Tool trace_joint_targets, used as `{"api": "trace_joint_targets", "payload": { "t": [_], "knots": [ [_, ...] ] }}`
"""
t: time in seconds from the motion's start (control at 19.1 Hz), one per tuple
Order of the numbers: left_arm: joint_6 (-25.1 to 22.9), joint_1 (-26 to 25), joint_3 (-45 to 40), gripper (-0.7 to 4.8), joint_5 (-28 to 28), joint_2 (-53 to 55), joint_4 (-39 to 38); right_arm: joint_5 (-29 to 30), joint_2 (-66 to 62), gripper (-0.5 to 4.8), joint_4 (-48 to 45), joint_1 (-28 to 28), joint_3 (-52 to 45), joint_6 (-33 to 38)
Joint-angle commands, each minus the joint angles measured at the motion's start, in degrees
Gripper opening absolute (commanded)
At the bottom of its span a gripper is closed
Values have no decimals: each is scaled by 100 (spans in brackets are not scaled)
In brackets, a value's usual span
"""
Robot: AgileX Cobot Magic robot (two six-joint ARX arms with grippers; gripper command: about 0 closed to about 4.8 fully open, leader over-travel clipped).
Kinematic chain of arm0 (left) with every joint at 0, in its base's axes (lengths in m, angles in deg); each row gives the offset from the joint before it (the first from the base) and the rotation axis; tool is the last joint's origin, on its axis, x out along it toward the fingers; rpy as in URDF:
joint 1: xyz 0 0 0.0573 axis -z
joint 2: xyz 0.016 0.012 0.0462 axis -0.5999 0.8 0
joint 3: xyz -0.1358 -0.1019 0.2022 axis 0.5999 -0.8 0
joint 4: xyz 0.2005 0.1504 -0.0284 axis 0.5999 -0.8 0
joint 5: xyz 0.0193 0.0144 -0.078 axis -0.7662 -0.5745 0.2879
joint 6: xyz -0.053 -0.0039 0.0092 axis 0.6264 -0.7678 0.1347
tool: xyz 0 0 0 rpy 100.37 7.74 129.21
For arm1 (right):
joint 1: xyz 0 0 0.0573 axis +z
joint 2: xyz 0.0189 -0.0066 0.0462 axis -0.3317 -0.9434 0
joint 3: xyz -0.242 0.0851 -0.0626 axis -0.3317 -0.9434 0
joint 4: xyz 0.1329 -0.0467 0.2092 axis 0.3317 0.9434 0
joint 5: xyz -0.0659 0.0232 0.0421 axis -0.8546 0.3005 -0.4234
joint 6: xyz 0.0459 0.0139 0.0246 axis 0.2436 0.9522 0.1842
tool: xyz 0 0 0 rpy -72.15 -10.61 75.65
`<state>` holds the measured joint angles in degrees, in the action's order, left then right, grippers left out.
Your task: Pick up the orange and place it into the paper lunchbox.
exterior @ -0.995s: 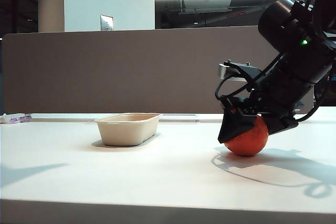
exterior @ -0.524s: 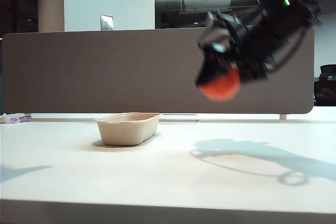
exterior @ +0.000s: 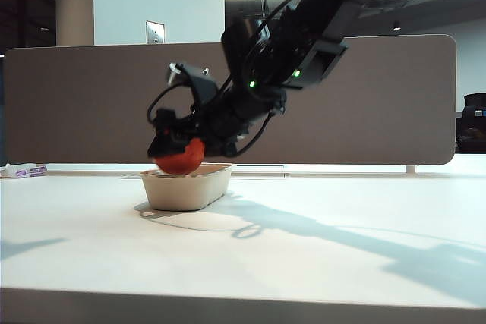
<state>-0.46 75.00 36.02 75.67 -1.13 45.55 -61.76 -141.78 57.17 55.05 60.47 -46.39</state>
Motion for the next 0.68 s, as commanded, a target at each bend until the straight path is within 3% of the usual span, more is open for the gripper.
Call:
{"api": "trace_joint_targets", "payload": {
  "t": [0.05,0.16,0.21,0.31,0.52,0.58,0.63,0.68],
  "knots": [
    [-2,4,37,-5,-17,-13,81,-17,-61,281,-116,31,35,-9],
    [-2,4,37,-5,-15,-13,81,-153,-98,286,-55,31,35,-9],
    [-2,4,37,-5,-17,-13,79,-160,-98,320,-48,31,35,-26],
    [-2,4,37,-5,-15,-13,76,-201,-92,479,-92,31,35,-42],
    [-4,4,37,-5,-20,-13,74,-396,1071,479,890,-48,35,-39],
    [-2,4,37,-5,-20,-13,76,-212,1722,14,2557,-31,35,2],
    [-2,4,37,-5,-20,-13,79,-33,1891,-5,3169,7,35,2],
    [-2,4,37,-5,-17,-15,79,-2,2190,-4,4365,83,33,-2]
  ]
}}
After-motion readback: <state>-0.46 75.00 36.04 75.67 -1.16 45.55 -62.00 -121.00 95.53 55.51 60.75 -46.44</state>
